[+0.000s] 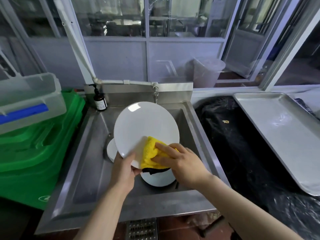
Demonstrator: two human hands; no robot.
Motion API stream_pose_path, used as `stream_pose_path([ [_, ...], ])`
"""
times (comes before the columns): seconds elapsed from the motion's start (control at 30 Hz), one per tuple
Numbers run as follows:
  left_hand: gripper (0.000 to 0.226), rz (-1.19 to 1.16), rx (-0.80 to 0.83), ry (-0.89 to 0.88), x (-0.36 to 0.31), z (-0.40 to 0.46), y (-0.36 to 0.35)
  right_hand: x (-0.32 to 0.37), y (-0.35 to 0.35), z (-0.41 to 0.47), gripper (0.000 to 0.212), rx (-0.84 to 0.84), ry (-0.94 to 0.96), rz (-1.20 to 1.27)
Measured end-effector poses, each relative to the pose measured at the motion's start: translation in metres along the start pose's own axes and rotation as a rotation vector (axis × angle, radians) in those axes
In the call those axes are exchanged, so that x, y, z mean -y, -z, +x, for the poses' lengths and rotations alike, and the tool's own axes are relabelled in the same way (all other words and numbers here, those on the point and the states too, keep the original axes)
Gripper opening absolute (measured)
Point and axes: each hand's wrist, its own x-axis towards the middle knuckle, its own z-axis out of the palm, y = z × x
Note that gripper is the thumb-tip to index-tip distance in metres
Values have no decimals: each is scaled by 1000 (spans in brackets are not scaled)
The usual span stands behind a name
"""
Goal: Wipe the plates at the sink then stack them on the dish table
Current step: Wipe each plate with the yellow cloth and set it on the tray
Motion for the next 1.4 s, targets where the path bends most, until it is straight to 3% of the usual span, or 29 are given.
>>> stream_pose_path([
  [0.27,24,70,147,-164,-49,3,-21,-25,47,42,66,-264,-309,-163],
  [0.47,30,52,85,-144,-78,-7,-53,18,53,58,54,-310,40,-186],
  [0.57,33,67,86,-177,-88,-8,-61,14,70,63,50,-301,95,-210],
  [0.67,29,137,145,-272,-94,-11,-60,-2,94,71,48,-341,-55,-257],
  [0.8,30,272,220,-364,-101,-19,-60,-26,125,87,63,-379,-379,-259],
  [0.93,20,319,227,-399,-105,-25,-63,-35,146,105,77,-442,-471,-238],
  [1.13,22,361,199,-517,-110,-30,-70,-26,146,114,77,-475,-439,-214],
  [1.4,22,510,226,-625,-125,-32,-79,13,143,124,76,-439,-290,102],
])
